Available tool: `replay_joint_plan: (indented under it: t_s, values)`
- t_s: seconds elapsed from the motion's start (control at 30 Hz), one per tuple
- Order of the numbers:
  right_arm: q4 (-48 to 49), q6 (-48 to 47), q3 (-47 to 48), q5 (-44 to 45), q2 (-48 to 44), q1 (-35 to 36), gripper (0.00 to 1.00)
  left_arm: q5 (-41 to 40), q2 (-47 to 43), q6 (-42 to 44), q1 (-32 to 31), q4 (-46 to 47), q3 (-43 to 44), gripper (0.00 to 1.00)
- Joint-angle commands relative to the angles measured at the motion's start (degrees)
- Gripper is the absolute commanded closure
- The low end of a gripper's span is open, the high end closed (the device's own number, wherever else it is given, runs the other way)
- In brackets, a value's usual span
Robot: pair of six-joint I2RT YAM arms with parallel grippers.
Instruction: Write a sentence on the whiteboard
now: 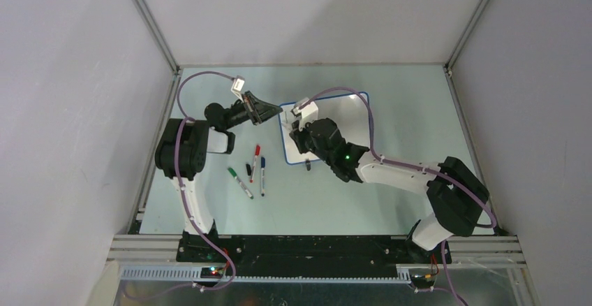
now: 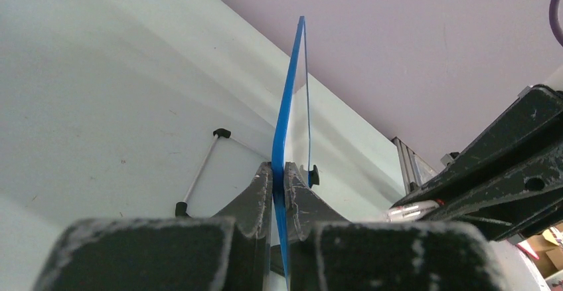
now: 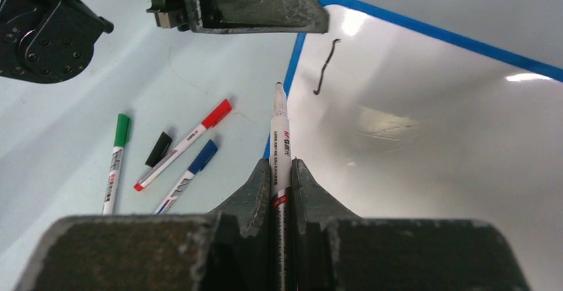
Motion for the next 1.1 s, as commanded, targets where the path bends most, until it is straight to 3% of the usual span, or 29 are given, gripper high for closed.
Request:
replay_joint_plan:
  t_s: [0.0,0.57,1.07]
  values:
    - [4.4,-1.0,-0.3,4.5,-3.8,-0.2,1.0,0.1,-2.7,3.5,0.4,2.9,-0.7,1.0]
    - [-8.8,7.2,7.3,-0.7,-2.6,-4.7,1.0,0.1,-3.2,4.3,0.2,2.9,-1.1,1.0]
    - [-12.2,7.7,11.5,-0.6,1.4,-4.3,1.0,0.2,-3.4,4.6,0.1,2.9,-1.4,1.0]
